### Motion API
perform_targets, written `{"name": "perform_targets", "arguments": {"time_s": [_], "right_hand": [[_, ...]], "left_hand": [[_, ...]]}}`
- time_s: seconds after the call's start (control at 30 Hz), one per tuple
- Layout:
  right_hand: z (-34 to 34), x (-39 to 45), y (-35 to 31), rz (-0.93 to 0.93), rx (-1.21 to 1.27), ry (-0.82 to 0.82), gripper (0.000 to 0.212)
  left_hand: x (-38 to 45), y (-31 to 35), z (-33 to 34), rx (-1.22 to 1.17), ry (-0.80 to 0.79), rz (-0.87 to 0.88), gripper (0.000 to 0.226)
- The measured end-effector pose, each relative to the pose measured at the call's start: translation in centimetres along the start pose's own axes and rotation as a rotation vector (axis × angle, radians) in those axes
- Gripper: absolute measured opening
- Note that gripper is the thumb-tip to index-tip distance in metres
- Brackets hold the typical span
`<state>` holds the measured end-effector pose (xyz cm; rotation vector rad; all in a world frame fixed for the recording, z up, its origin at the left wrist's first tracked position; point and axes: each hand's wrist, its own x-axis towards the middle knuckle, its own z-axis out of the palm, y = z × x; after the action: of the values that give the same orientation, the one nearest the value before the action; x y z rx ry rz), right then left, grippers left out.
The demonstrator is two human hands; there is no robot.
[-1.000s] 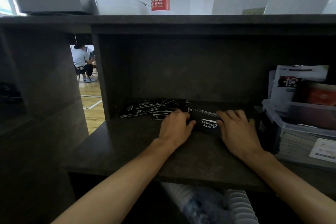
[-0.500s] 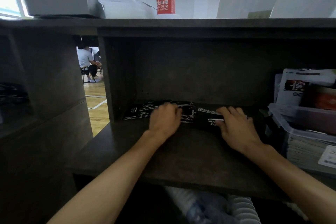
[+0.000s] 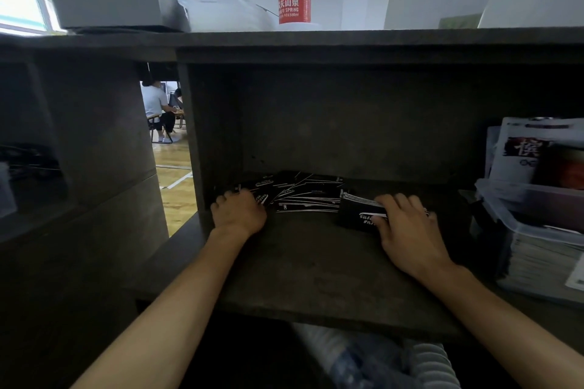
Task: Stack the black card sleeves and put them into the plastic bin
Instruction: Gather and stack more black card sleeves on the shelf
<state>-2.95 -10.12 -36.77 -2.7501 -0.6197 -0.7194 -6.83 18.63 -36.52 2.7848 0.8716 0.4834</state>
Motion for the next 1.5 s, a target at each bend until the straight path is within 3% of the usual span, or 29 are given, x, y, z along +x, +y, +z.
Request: {"name": "perform_targets", "arguments": {"time_s": [0.13,0.2,0.3,0.4,0.47,0.53,0.63,0.7,0.9,1.0,1.1,1.17,1.23,1.33,1.5], "right_hand": [[0.0,0.0,0.0,0.001,0.005,0.004,0.039],[0.0,0.0,0.1,-0.002,0.005,0.005,0.038],[0.0,0.0,0.1,-0.002,0.007,0.001,0.038],[0.0,0.0,0.1,-0.001,0.003,-0.002,0.039],[0.0,0.1,0.1,0.004,0.005,-0.008,0.040],[0.0,0.1,0.0,0.013,0.007,-0.008,0.040],[0.1,0.2,0.0,0.018,0.004,-0.008,0.041],[0.2,0.2,0.1,0.020,0.004,-0.004,0.041],[0.3,0.4,-0.1,0.056,0.059,0.012,0.044],[0.5,0.4,0.1,0.034,0.010,0.017,0.041],[0.7,0.3,0.2,0.011,-0.027,0.010,0.041],[0.7,0.4,0.3,-0.001,-0.042,0.003,0.042],[0.8,0.5,0.3,-0.010,-0.038,-0.003,0.043],[1.0,0.5,0.4,-0.016,-0.018,0.006,0.043],[1.2,0.7,0.5,-0.005,-0.014,0.021,0.042]], "left_hand": [[0.5,-0.1,-0.1,-0.054,0.001,-0.002,0.056],[0.4,0.1,-0.3,-0.169,0.062,-0.012,0.045],[0.2,0.3,-0.9,-0.617,0.059,-0.013,0.018],[-0.5,1.6,-1.7,-1.193,-0.198,-0.024,0.018],[-1.0,2.7,-1.7,-1.329,-0.243,0.075,0.021],[-1.7,3.9,-1.1,-1.361,-0.228,0.179,0.046],[-2.2,5.2,-0.3,-1.296,-0.261,0.310,0.097],[-2.4,6.1,0.2,-1.126,-0.233,0.376,0.111],[-3.6,8.8,-0.2,-0.658,-0.030,0.347,0.074],[-4.2,8.8,1.0,-0.358,-0.007,0.470,0.046],[-2.5,7.3,1.2,-0.445,-0.100,0.517,0.031],[0.2,6.5,0.9,-0.438,-0.036,0.452,0.029],[2.9,5.4,0.9,-0.223,0.034,0.354,0.045],[5.2,3.4,1.9,-0.031,-0.128,0.234,0.068],[3.9,4.0,1.6,-0.075,-0.210,0.310,0.053]]}}
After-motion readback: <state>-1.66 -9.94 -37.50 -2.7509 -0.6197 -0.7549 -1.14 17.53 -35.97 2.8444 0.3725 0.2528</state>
